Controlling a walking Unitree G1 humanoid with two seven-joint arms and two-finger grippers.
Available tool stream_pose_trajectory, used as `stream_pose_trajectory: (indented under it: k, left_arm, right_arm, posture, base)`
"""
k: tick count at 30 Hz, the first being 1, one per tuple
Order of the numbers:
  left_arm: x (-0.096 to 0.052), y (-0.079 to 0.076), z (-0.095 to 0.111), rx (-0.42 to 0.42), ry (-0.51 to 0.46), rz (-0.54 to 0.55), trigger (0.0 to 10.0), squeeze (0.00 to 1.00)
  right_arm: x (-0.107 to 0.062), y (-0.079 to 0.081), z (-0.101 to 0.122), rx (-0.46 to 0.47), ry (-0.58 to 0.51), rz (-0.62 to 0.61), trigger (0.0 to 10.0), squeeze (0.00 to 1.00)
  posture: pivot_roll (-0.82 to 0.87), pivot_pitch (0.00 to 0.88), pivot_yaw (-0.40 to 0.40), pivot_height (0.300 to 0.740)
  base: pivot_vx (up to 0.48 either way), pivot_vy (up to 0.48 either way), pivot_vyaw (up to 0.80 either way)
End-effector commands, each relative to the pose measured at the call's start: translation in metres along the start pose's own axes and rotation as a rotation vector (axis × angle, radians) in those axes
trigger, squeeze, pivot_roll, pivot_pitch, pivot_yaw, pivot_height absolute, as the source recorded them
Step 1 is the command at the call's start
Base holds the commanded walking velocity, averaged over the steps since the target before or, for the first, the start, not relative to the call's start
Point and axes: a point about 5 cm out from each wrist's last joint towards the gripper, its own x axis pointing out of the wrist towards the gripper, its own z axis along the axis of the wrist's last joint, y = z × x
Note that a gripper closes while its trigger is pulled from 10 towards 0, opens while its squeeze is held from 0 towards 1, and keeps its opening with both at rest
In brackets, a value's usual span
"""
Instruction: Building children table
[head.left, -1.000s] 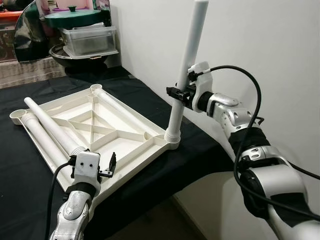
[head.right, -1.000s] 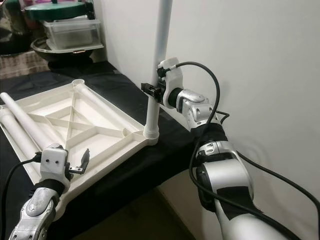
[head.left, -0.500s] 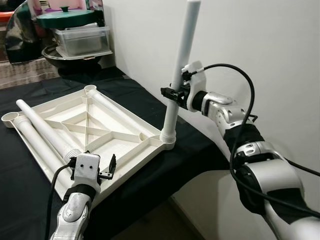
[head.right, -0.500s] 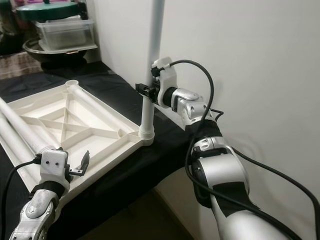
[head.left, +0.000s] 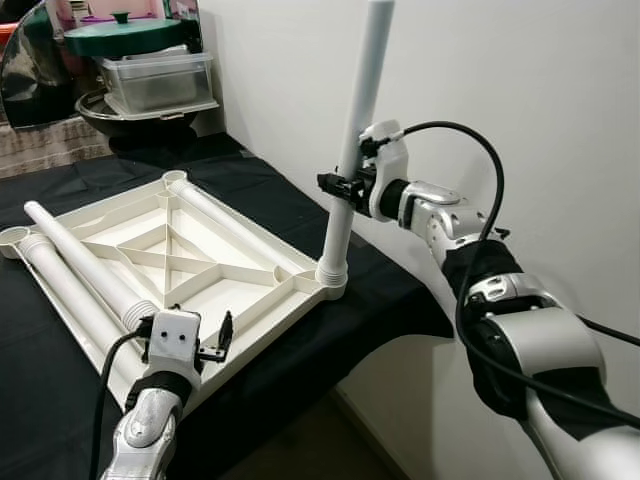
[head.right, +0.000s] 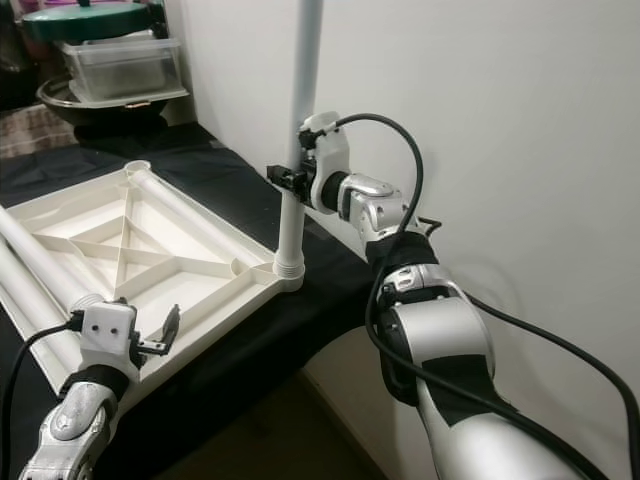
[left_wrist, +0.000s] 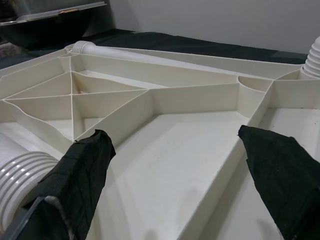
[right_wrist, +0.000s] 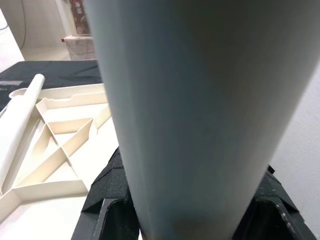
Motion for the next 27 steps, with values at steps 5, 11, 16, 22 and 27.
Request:
stream_pose_trajectory:
  k: [5, 11, 16, 22, 27]
  left_arm:
    - [-0.001, -0.003, 0.0, 0.0, 0.01, -0.015, 10.0, 0.0]
    - [-0.002, -0.003, 0.0, -0.001, 0.009, -0.011, 10.0, 0.0]
    - [-0.002, -0.004, 0.0, -0.002, 0.01, -0.012, 10.0, 0.0]
    - [-0.003, -0.006, -0.001, -0.005, 0.01, -0.01, 10.0, 0.0]
    - [-0.005, -0.005, -0.001, -0.005, 0.013, -0.005, 10.0, 0.0]
  right_arm:
    - [0.001, 0.002, -0.04, 0.121, 0.156, 0.027, 0.0, 0.0]
    - [0.001, -0.001, -0.023, 0.049, 0.135, 0.017, 0.0, 0.0]
    - [0.002, 0.001, -0.02, 0.013, 0.141, 0.023, 0.0, 0.0]
    - [0.004, 0.003, -0.02, -0.009, 0.152, 0.022, 0.0, 0.0]
    - [0.004, 0.003, -0.024, -0.01, 0.161, 0.012, 0.0, 0.0]
  posture:
    - [0.04, 0.0, -0.082, 0.74]
    - [0.04, 0.0, -0.089, 0.74]
    - [0.04, 0.0, -0.093, 0.74]
    - [0.05, 0.0, -0.103, 0.74]
    - [0.05, 0.0, -0.104, 0.74]
  base:
    - [0.0, 0.0, 0.0]
    - [0.0, 0.0, 0.0]
    - [0.0, 0.0, 0.0]
    - [0.0, 0.0, 0.0]
    - [0.0, 0.0, 0.0]
